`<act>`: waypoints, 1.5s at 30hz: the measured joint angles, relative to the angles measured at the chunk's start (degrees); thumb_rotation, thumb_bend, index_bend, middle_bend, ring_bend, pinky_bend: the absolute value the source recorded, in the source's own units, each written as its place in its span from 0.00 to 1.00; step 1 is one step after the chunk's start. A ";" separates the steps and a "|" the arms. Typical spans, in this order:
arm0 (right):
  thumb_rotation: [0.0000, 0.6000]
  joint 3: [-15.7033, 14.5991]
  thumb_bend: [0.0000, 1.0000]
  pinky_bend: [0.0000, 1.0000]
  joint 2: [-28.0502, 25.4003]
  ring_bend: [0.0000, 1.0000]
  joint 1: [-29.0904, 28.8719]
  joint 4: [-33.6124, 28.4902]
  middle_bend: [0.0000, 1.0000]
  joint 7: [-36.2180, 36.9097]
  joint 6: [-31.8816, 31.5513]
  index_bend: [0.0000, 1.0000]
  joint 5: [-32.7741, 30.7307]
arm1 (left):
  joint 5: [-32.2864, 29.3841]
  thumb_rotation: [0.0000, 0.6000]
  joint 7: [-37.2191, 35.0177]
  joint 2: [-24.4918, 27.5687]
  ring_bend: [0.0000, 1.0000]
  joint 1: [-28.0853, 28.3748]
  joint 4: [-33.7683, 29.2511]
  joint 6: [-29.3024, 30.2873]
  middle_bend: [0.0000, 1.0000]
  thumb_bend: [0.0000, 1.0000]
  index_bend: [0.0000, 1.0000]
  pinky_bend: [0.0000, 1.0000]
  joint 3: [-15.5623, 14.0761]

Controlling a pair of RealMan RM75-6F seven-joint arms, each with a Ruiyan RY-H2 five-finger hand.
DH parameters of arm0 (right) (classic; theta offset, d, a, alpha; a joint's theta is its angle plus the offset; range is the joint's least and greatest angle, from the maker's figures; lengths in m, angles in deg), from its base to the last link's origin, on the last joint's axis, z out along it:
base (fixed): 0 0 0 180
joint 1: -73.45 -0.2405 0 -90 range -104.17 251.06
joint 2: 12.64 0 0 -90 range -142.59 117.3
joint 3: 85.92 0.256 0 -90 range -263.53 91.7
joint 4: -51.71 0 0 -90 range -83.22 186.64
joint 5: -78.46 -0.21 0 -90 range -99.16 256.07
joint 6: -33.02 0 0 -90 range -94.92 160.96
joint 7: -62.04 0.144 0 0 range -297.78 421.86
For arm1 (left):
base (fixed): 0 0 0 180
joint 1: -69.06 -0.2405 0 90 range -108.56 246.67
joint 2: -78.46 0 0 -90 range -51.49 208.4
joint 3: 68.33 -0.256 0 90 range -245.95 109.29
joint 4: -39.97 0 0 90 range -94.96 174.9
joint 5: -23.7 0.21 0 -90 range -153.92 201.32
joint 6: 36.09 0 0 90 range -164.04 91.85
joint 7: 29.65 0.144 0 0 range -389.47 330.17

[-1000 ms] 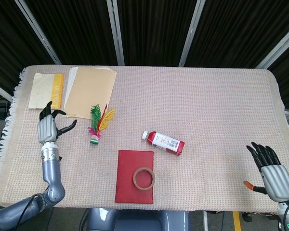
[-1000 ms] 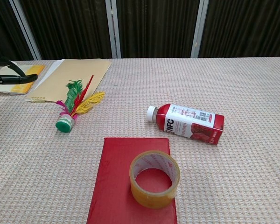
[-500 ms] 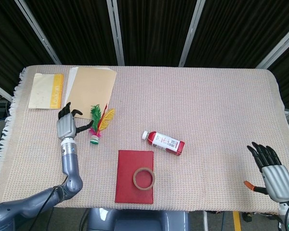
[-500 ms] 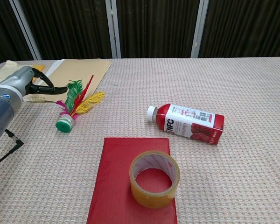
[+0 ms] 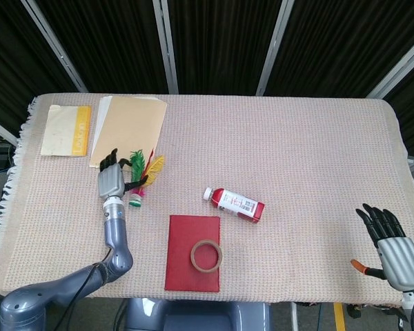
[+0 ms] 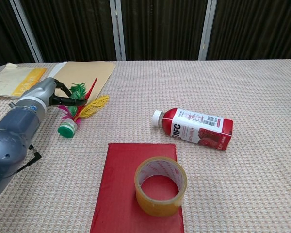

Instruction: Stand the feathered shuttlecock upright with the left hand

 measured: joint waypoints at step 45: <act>1.00 -0.33 0.07 0.00 0.20 0.00 -0.15 -0.67 0.00 -2.08 0.88 0.00 -0.51 | 27.99 0.64 -24.34 8.95 0.00 -9.93 -21.45 11.06 0.00 0.44 0.51 0.00 -15.86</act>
